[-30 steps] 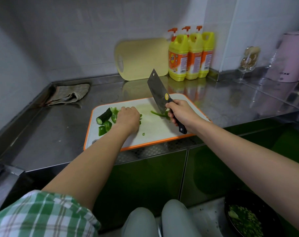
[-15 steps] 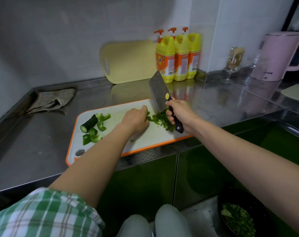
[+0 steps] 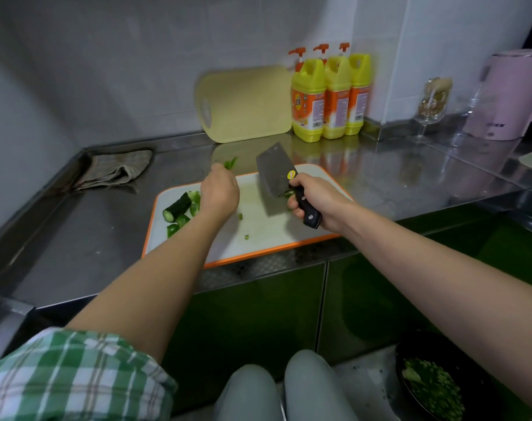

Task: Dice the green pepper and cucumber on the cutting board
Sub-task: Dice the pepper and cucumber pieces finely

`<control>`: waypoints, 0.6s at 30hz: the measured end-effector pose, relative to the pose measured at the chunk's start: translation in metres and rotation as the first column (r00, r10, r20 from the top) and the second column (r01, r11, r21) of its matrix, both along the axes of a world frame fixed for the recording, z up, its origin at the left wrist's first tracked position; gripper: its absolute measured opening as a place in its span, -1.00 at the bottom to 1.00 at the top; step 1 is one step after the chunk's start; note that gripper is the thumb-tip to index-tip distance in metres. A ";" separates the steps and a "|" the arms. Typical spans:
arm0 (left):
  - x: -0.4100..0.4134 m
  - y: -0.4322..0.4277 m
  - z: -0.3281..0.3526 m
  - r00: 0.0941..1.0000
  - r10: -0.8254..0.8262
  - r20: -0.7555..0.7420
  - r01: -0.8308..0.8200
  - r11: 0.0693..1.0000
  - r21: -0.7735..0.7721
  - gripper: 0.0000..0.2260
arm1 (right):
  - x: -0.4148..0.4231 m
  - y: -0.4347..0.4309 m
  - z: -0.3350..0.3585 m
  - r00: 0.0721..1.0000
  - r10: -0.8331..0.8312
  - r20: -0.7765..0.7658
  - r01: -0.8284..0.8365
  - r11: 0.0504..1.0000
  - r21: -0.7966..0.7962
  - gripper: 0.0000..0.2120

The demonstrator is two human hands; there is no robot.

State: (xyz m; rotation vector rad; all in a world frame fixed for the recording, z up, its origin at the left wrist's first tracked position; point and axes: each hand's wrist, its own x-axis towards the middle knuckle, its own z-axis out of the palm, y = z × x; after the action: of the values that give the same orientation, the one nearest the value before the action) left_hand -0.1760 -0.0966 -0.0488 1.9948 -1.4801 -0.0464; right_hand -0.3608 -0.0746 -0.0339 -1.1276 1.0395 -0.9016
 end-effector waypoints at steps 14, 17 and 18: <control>0.007 0.044 -0.008 0.989 0.038 -0.140 -0.021 0.992 0.127 -0.69 | 0.018 0.043 -0.016 0.888 0.054 -0.456 -0.132 0.981 -0.141 -0.67; 0.000 0.041 -0.011 0.998 -0.053 -0.035 0.058 0.986 0.158 -0.71 | -0.003 0.029 -0.008 0.852 -0.093 -0.516 -0.024 0.976 -0.216 -0.64; -0.001 0.040 -0.012 0.996 -0.086 0.011 0.083 0.983 0.161 -0.72 | -0.007 0.025 -0.007 0.855 -0.108 -0.507 -0.009 0.975 -0.221 -0.65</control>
State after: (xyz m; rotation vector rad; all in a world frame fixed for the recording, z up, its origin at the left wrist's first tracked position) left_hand -0.1772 -0.0565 -0.0612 2.0619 -1.6171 -0.1903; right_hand -0.3674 -0.0494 -0.0406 -1.5890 1.4379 -0.7787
